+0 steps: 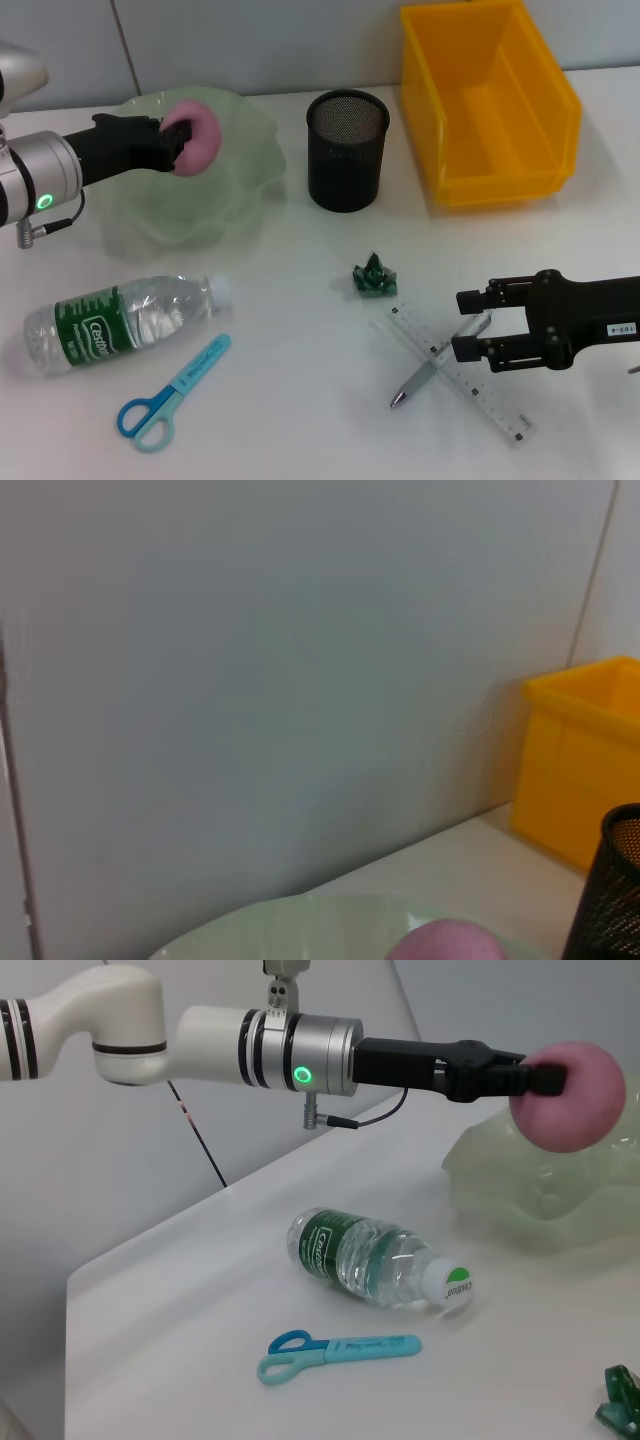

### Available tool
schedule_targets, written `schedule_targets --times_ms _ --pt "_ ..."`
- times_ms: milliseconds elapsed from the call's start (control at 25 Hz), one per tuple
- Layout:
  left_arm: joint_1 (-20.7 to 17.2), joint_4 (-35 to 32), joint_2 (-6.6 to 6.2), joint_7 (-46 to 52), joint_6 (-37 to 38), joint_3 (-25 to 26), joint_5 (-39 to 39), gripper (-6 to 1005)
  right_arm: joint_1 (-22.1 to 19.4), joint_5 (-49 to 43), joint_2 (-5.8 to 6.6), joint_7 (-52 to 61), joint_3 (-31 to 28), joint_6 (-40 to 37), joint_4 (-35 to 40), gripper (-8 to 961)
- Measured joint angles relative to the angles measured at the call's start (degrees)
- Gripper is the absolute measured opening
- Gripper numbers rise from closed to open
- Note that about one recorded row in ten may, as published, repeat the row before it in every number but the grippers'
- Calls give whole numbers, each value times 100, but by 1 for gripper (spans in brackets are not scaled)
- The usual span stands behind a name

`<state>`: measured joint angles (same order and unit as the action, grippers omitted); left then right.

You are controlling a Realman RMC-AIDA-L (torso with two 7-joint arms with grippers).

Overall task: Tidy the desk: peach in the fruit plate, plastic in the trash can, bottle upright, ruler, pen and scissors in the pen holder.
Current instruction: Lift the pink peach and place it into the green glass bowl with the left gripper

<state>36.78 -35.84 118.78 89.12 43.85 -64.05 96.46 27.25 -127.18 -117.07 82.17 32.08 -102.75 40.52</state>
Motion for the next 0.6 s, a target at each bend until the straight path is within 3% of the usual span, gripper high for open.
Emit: schedule_targets --times_ms 200,600 --pt "3 12 -3 39 -47 4 -22 156 0 0 0 -10 0 1 1 704" --pt "5 16 -14 90 -58 7 -31 479 0 0 0 -17 0 1 8 703"
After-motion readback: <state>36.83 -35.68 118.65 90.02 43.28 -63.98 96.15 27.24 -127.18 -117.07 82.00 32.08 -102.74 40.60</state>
